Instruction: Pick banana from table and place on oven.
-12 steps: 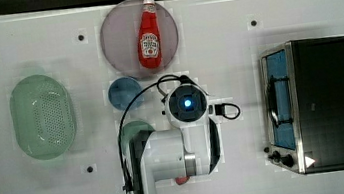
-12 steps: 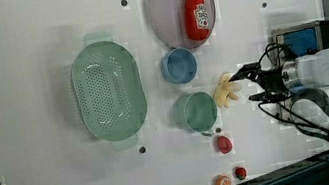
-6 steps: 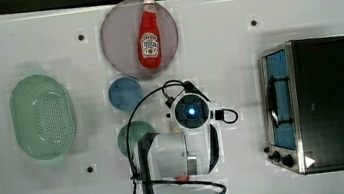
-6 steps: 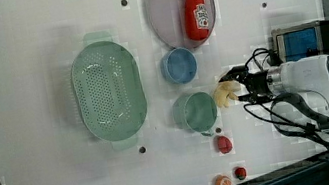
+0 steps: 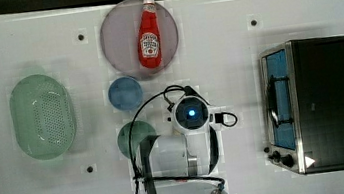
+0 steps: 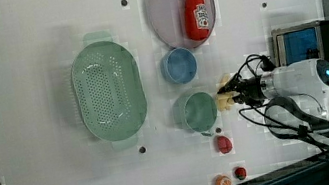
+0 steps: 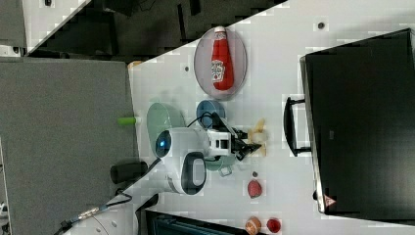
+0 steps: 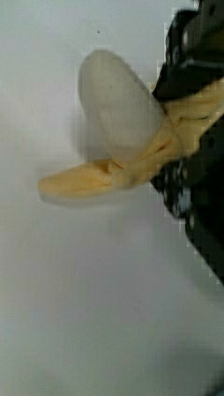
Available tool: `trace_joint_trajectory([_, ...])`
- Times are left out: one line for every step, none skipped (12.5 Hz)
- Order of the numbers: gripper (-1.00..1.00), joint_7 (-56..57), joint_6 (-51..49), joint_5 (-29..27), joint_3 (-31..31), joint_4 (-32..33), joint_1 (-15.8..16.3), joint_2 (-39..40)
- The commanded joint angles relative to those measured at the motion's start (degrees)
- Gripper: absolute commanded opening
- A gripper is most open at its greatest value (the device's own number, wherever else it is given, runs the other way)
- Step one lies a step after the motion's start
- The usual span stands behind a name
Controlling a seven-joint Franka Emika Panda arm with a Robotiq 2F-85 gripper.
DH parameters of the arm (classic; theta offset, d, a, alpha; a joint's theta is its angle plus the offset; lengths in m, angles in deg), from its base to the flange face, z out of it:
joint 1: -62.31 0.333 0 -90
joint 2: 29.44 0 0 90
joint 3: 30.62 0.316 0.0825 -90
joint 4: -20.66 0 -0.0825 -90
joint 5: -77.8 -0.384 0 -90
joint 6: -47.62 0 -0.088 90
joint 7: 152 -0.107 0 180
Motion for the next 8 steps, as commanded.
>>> trace_joint_trajectory([-0.62,-2.2,0.6,-1.2,-0.4,-0.5,0.9,-2.2])
trace_joint_trajectory([-0.62,-2.2,0.6,-1.2,-0.4,-0.6,0.9,-2.2])
trace_joint_trajectory([-0.62,-2.2,0.6,-1.2,-0.5,-0.6,0.9,-2.5])
trace_joint_trajectory([-0.62,-2.2,0.5,-1.2,-0.4,-0.6,0.9,-3.5])
trace_joint_trajectory([-0.62,-2.2,-0.1,-1.2,-0.4,-0.5,0.9,-5.4])
trace_joint_trajectory([-0.62,-2.2,-1.6,-1.2,-0.4,-0.6,0.9,-8.3])
trace_joint_trajectory([-0.62,-2.2,-4.8,-1.2,-0.4,-1.0,0.9,-11.8])
trace_joint_trajectory([-0.62,-2.2,-9.6,-1.2,-0.3,-2.0,0.9,-15.7])
